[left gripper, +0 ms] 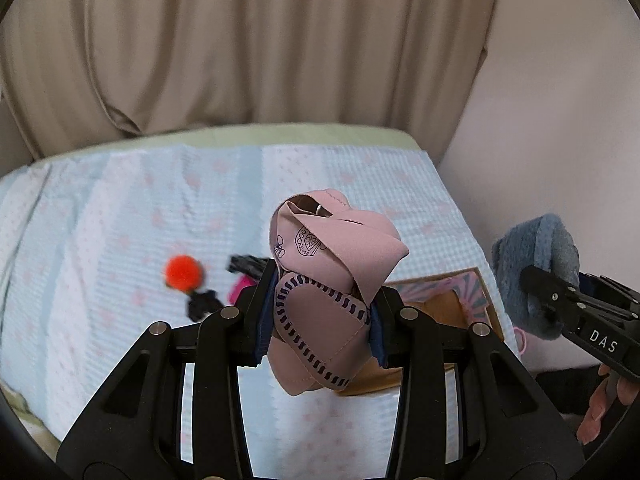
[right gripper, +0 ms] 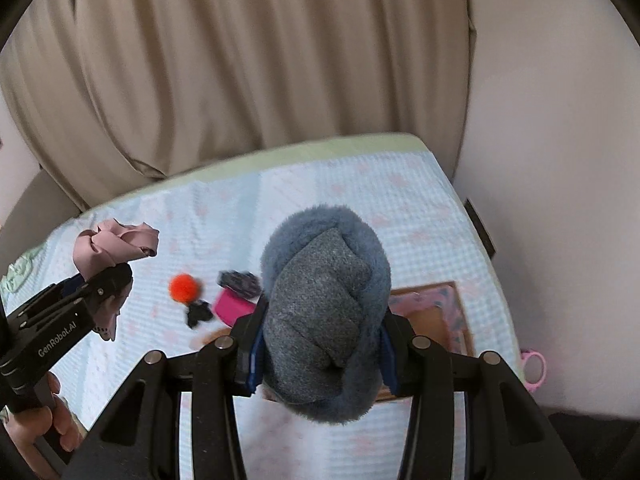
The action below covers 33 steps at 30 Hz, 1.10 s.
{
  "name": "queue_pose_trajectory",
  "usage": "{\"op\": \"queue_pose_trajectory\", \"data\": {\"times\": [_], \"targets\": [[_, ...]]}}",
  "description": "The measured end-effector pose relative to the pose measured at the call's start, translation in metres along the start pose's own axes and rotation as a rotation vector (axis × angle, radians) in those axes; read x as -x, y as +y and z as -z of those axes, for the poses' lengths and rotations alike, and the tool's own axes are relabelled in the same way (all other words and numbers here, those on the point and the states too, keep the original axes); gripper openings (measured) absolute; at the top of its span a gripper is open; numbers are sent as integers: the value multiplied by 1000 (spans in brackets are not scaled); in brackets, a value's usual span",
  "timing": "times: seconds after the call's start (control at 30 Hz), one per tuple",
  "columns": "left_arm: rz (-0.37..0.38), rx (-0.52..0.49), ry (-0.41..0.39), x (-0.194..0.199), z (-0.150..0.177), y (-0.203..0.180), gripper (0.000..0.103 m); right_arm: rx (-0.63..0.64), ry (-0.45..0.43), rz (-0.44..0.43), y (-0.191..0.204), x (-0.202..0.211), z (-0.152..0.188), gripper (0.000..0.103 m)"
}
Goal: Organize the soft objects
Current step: 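Carry the pink slipper and grey hat over the open box with both tools, then open both tools to drop slipper and hat into the box, then withdraw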
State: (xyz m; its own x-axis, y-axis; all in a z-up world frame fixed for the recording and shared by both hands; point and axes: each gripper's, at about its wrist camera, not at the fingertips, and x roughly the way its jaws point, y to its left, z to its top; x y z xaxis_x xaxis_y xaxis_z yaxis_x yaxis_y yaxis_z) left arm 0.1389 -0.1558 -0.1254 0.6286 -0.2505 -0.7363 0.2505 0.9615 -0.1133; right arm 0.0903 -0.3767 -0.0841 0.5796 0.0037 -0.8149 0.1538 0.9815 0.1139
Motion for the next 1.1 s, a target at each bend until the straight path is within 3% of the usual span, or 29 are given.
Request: {"op": "queue_pose_trajectory", "data": {"times": [0.37, 0.73, 0.97, 1.0, 1.03, 1.07, 1.1], "targets": [[2, 21, 238, -124, 41, -90, 35, -6, 243, 36, -87, -98, 3, 42], [-59, 47, 456, -250, 83, -115, 35, -57, 492, 19, -133, -208, 34, 43], [-83, 16, 573, -294, 108, -116, 37, -71, 553, -8, -133, -238, 45, 46], [-77, 11, 578, -296, 109, -117, 41, -65, 559, -8, -133, -241, 45, 51], [-65, 0, 577, -296, 109, -119, 59, -56, 556, -8, -131, -241, 44, 56], [-65, -13, 574, -295, 110, -120, 95, -48, 552, -9, -130, -242, 43, 70], [-72, -32, 573, -294, 108, -121, 102, -46, 554, -15, -130, -244, 43, 91]]}}
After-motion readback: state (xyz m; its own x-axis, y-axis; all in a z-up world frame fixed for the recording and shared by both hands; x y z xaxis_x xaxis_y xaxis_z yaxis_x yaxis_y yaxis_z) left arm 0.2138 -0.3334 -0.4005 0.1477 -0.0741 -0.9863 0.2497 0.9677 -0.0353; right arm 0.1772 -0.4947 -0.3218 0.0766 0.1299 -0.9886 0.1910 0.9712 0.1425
